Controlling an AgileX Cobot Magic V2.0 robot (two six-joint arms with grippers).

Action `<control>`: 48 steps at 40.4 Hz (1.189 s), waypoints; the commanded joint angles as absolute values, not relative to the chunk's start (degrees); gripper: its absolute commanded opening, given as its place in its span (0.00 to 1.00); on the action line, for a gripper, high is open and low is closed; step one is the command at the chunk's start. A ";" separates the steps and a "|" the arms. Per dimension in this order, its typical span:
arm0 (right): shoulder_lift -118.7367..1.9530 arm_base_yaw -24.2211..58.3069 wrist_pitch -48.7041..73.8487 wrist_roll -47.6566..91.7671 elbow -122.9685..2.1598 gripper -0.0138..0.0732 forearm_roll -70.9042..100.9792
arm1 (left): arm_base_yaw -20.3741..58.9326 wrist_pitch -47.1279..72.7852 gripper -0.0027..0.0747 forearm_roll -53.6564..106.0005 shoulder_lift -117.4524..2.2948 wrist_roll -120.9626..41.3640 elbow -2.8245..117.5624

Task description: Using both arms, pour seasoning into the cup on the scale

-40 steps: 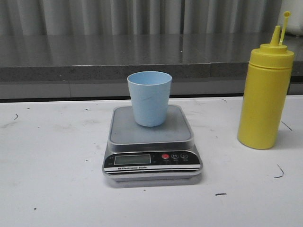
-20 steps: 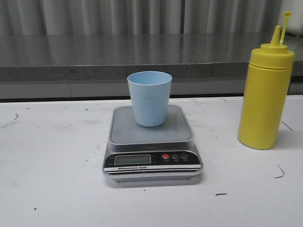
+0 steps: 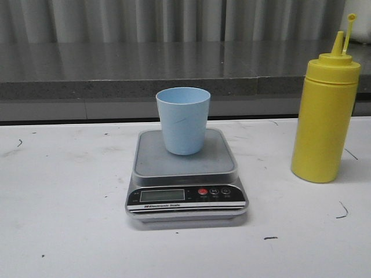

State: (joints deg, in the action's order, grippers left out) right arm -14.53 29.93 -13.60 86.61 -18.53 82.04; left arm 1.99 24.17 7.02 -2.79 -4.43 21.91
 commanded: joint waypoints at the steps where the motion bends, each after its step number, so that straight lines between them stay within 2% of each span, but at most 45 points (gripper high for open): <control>1: -14.86 29.66 -13.84 87.24 -20.07 0.08 81.41 | 1.81 19.59 0.01 7.70 -3.48 -4.17 23.41; 5: -14.86 29.66 -13.84 87.24 -20.07 0.08 81.41 | 1.81 18.03 0.01 8.30 -3.48 -2.93 22.48; 10: -14.86 29.66 -13.85 87.24 -20.07 0.08 81.40 | 1.69 16.64 0.01 4.03 -2.58 6.85 19.24; 16: -14.86 29.66 -13.85 87.24 -20.07 0.08 81.40 | 1.69 16.38 0.01 3.91 1.61 5.72 14.57; 29: -14.86 29.66 -14.06 87.24 -19.78 0.08 81.43 | 1.60 6.32 0.01 3.80 1.33 3.10 5.17; 38: -14.86 29.66 -14.06 87.24 -19.78 0.08 81.43 | 1.60 5.47 0.01 3.80 1.33 3.10 -1.54; 48: -14.86 29.66 -13.99 87.24 -19.78 0.08 81.43 | 1.60 7.60 0.01 3.80 1.33 3.10 -1.64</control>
State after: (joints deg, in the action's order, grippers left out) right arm -14.44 29.93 -13.56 86.69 -18.31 82.04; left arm 1.77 11.89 3.71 0.33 3.13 -0.32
